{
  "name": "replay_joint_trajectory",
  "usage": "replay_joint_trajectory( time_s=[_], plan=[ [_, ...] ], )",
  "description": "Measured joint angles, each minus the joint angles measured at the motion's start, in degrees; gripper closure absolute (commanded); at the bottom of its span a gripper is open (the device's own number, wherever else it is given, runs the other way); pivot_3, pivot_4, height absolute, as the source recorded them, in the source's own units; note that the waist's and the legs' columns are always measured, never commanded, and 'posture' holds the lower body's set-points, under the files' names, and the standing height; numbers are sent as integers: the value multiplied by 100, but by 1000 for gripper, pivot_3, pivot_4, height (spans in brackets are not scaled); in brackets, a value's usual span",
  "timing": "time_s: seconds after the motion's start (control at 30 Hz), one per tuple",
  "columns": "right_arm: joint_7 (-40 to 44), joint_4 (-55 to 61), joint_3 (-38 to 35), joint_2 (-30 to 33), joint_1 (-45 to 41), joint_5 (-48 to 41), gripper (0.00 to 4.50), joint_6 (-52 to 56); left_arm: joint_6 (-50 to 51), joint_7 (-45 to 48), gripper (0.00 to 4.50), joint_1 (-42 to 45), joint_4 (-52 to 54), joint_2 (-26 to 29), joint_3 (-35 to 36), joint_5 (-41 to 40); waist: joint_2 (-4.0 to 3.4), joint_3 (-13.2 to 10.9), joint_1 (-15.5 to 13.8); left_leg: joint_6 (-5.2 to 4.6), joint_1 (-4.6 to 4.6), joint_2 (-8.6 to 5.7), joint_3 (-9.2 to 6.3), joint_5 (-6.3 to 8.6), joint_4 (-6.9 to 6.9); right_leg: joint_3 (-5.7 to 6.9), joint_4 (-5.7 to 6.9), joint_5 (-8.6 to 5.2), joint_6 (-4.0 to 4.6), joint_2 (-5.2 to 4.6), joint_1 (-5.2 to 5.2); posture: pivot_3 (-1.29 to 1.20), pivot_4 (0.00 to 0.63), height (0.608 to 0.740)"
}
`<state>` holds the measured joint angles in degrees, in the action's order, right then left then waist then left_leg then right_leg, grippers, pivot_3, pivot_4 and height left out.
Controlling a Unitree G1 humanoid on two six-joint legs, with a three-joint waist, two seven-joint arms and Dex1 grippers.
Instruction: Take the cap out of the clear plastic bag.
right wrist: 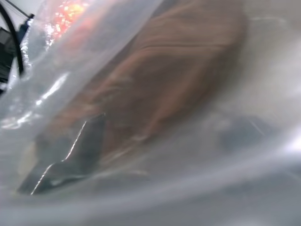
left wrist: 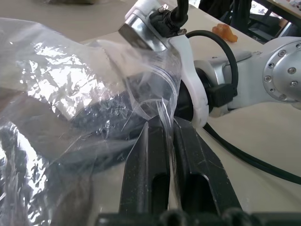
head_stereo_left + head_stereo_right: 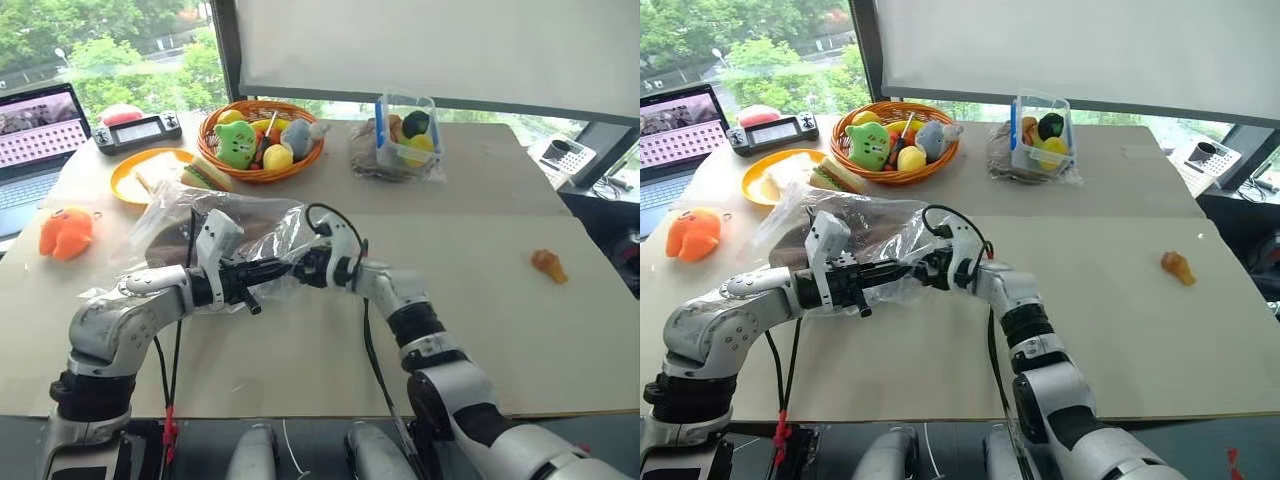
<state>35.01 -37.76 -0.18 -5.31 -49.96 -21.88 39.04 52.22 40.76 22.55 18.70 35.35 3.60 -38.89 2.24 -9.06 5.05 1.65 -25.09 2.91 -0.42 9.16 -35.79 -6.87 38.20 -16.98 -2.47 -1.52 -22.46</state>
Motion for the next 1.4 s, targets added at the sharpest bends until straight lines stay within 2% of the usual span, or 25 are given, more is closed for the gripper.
replay_joint_trajectory(
  time_s=[0.27, 0.4, 0.43, 0.53, 0.57, 0.7, 0.77, 0.9, 1.13, 1.3, 1.4],
  plan=[
    [-101, -58, -23, -11, -3, -202, 0, 27, -111, 9, 4216, -1, -26, 0, -58, 88, -1, 0, 32, 0, -1, -2, 0, 0, -1, 0, -1, 0, 0, -2, 1, 0, 150, 740],
    [-187, -119, -24, -12, -3, -214, 955, -76, -142, 9, 4343, -1, -31, 0, -122, 168, -1, -1, 39, 0, -1, -3, 0, 0, -3, 0, -1, 0, 0, -2, 2, 0, 150, 740],
    [-202, -138, -21, -12, -2, -212, 1414, -88, -142, 9, 4343, -1, -37, 0, -126, 177, -1, -1, 40, 0, -1, -3, 0, 0, -2, 0, -2, 0, -1, -2, 2, 0, 150, 740],
    [-245, -173, -1, -12, -2, -203, 2315, -117, -145, 10, 4343, -1, -45, 0, -128, 192, -2, -2, 39, 0, -3, -3, 0, 0, 0, 0, -4, 0, -1, -2, -2, 0, 150, 740],
    [-251, -173, 1, -12, -2, -204, 2765, -122, -149, 10, 4343, -1, -45, -1, -129, 202, -2, -2, 40, 0, -4, -3, 0, 0, 0, -1, -4, 0, -1, -2, -2, 0, 150, 740],
    [-259, -100, -98, -11, -1, -323, 4084, -140, -219, 60, 4343, -3, -39, 21, -91, 234, -3, -2, 40, 0, -3, -3, -1, 0, -2, 1, -3, 0, -1, -2, 2, 0, 150, 740],
    [-256, -23, -119, -10, 2, -375, 4437, -139, -251, 81, 4343, -7, -18, 36, -71, 270, -5, -4, 32, 0, 0, -5, -3, -1, -9, 2, -2, 2, -3, -3, 9, 0, 150, 740],
    [-267, 481, -2, -1, 85, -396, 4437, -63, -293, 81, 4343, -51, -18, 33, -124, 305, -6, -5, 36, 0, -1, -4, -5, -1, -3, 2, -3, 3, -4, -2, 2, 0, 150, 740],
    [-395, 1957, -5, 334, 911, -436, 4437, 422, -358, 69, 4343, -199, 22, 33, -206, 403, -7, -5, -26, 1, -29, -8, -2, 0, 5, 0, -11, 2, -4, -10, -22, 0, 150, 740],
    [-614, 3196, -277, 799, 1576, -770, 4437, 1133, -362, 52, 4343, -327, 54, 41, -238, 487, -7, -5, -106, 1, -26, -6, -1, -1, 2, 1, -9, 1, -3, -8, -23, 0, 150, 740],
    [-961, 3676, -535, 807, 1882, -1001, 4437, 1471, -366, 60, 4343, -343, 59, 41, -250, 517, -7, -5, -107, 0, -24, -6, 0, -1, 1, -1, -9, 2, -3, -7, -21, 0, 150, 740]
  ],
)
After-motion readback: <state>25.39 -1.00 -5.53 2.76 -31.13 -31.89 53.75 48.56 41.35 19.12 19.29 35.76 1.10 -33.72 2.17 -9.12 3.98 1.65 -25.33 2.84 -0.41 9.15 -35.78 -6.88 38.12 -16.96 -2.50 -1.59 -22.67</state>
